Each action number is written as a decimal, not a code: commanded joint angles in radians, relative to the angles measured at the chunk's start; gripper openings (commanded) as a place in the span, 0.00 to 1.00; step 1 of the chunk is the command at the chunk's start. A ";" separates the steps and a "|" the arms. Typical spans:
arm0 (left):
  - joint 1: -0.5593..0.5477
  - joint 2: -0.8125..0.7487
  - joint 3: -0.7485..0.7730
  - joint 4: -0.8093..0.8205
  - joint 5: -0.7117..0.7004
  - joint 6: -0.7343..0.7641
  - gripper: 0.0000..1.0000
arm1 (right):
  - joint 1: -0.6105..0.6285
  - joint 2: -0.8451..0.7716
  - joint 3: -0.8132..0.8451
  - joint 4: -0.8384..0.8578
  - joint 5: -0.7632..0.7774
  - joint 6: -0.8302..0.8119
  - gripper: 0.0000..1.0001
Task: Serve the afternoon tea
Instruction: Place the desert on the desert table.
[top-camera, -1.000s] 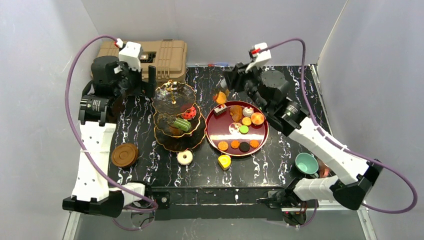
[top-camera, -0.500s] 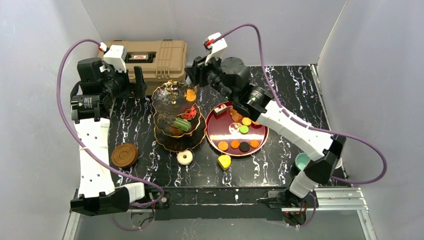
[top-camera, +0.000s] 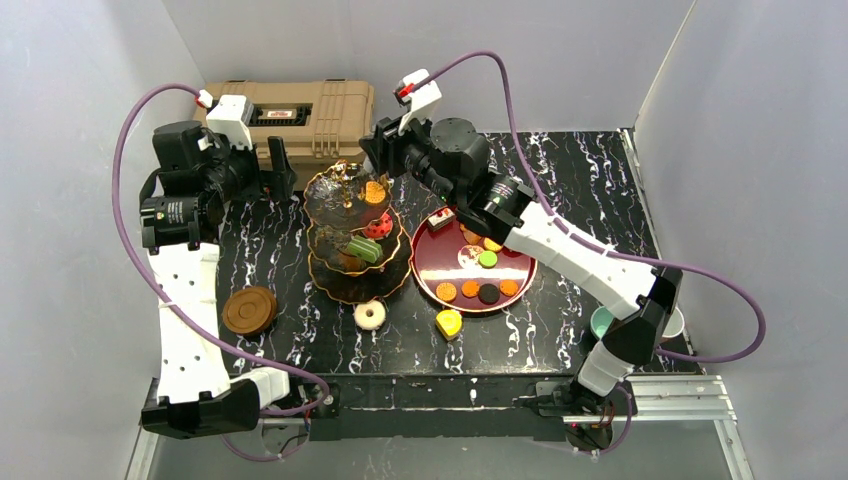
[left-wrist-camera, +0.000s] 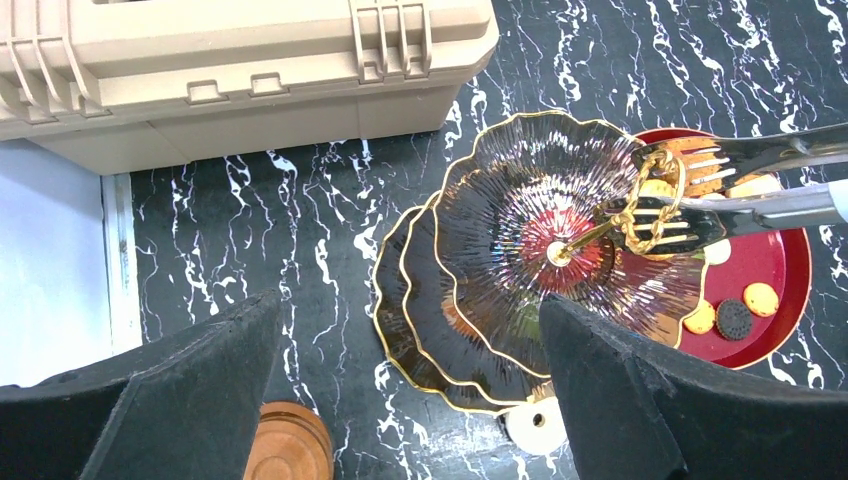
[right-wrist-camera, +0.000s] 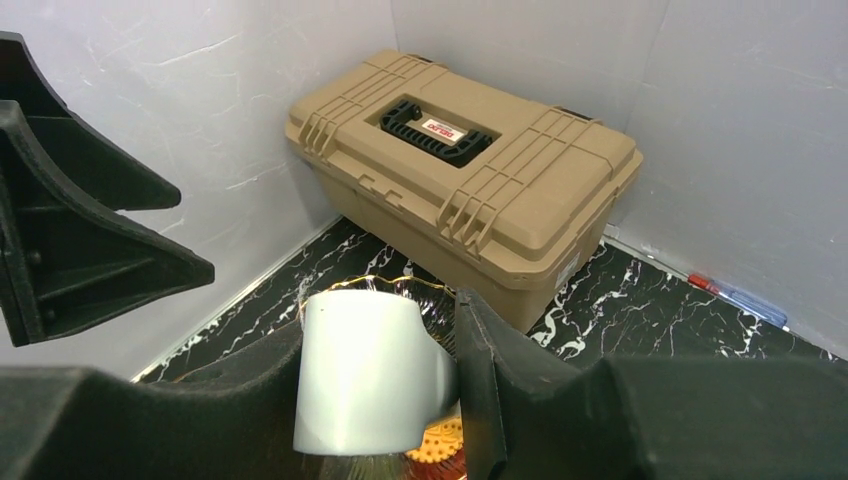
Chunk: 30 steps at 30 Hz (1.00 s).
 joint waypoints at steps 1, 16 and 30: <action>0.006 -0.021 -0.011 0.008 0.022 -0.011 0.98 | 0.011 -0.013 0.061 0.102 0.010 -0.026 0.36; 0.007 -0.022 0.000 0.017 0.022 -0.019 0.98 | 0.012 -0.037 0.027 0.137 -0.006 -0.027 0.51; 0.006 -0.023 0.006 0.019 0.017 -0.019 0.98 | 0.010 -0.092 0.031 0.160 0.032 -0.072 0.30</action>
